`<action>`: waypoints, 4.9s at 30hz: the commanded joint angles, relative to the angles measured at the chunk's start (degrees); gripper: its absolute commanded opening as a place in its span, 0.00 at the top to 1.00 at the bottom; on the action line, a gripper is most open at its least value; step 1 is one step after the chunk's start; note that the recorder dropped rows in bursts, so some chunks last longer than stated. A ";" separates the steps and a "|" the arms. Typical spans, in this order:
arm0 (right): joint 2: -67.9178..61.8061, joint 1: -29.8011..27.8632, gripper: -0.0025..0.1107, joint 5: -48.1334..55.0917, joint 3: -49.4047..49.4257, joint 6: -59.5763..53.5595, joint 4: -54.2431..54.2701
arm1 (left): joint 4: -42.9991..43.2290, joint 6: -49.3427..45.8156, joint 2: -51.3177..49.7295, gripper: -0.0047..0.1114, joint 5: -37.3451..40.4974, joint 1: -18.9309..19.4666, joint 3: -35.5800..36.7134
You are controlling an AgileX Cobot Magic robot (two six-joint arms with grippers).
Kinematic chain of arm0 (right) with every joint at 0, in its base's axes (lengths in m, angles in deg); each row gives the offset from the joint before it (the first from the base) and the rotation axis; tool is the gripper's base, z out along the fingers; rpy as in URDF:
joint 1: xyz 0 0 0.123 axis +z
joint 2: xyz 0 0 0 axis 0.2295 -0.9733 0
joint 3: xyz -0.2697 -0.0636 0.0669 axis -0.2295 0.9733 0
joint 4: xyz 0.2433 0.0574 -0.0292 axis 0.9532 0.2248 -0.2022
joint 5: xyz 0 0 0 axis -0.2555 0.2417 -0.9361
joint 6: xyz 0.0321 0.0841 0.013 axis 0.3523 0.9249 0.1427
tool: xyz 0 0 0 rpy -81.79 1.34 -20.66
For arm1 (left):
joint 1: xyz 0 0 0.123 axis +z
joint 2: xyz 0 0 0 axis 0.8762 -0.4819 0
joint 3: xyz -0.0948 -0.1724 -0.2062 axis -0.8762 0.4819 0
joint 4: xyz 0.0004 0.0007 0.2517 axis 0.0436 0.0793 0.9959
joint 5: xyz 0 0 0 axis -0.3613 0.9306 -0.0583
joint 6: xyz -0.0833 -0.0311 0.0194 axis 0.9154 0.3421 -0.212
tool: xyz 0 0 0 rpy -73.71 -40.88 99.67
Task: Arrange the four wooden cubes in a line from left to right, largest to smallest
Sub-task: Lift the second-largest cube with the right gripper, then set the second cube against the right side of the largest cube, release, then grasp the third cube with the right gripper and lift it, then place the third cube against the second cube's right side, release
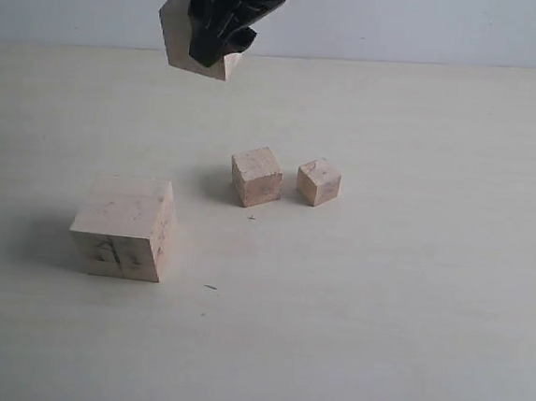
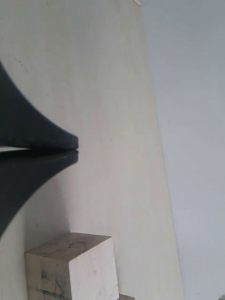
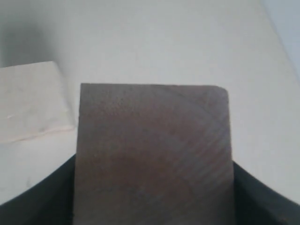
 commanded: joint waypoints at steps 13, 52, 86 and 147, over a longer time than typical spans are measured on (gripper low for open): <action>3.38 -0.19 0.98 -5.26 27.38 -9.14 11.88 | -0.08 -0.08 0.38 0.96 -0.30 0.11 0.01; -9.90 5.13 0.98 -27.48 32.40 -26.98 14.21 | -0.08 -0.08 0.38 0.96 -0.30 0.11 0.01; -8.42 5.13 0.20 -30.17 32.40 -25.46 14.42 | -0.08 -0.08 0.38 0.96 -0.30 0.11 0.01; 7.05 -4.51 0.98 -33.72 32.40 21.19 -7.47 | -0.08 -0.08 0.38 0.96 -0.30 0.11 0.01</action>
